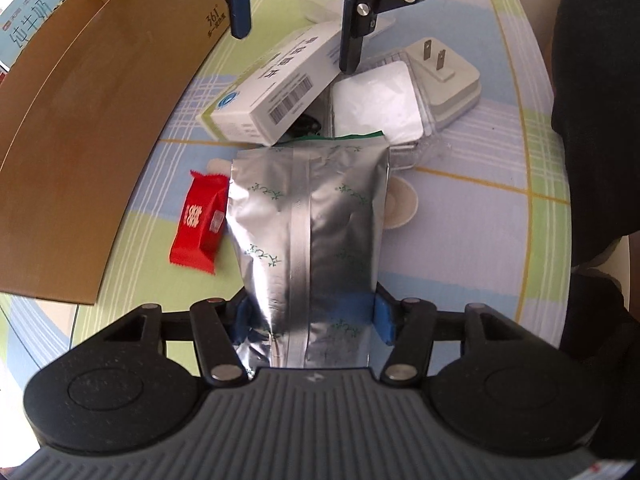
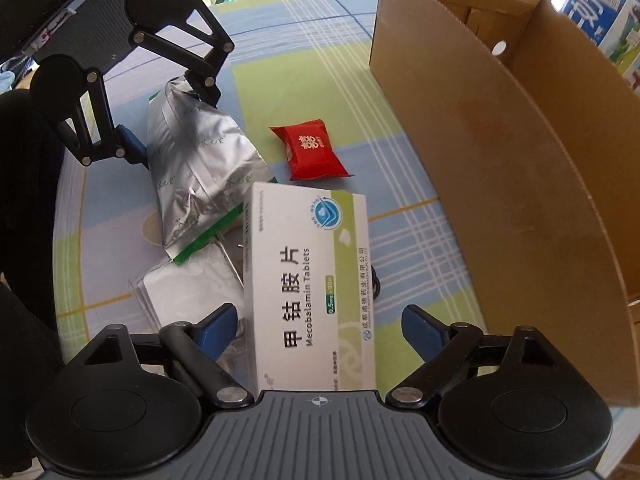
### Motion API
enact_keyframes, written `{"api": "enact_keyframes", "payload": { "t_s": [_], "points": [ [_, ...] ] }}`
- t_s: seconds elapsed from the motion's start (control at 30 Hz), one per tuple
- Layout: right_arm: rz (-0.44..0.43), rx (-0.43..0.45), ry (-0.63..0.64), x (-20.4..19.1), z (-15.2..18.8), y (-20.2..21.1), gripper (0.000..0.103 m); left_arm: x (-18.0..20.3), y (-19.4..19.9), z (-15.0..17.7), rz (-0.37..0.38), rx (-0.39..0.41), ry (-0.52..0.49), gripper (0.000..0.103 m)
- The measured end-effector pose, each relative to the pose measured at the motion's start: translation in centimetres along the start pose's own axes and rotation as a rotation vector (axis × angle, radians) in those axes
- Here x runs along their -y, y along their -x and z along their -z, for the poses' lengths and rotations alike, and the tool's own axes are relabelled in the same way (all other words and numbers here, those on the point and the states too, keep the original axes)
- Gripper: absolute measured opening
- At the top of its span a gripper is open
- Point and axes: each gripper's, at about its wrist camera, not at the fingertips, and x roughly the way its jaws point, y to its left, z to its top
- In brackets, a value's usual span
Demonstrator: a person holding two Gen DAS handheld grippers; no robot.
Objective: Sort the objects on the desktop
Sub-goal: 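Grasp the silver foil bag with the left tool while the right tool grasps the Mecobalamin box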
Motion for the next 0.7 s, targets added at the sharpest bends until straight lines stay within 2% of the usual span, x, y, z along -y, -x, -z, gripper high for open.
{"api": "enact_keyframes", "payload": {
  "t_s": [0.27, 0.37, 0.57, 0.7],
  "points": [
    [-0.086, -0.002, -0.086, 1.9, -0.3, -1.2, 0.083, -0.7, -0.5, 0.3, -0.006, 0.005, 0.017, 0.053],
    [-0.1, -0.001, -0.081, 1.8, -0.3, -1.1, 0.076, -0.9, -0.7, 0.2, -0.005, 0.005, 0.017, 0.053],
    [-0.075, -0.012, -0.085, 1.4, -0.3, -0.8, 0.074, -1.4, -1.0, -0.2, 0.0, -0.005, 0.045, 0.055],
    [-0.011, -0.007, -0.105, 1.1, 0.0, -0.1, 0.073, -1.7, -1.2, -0.5, 0.001, -0.014, 0.047, 0.061]
  ]
}}
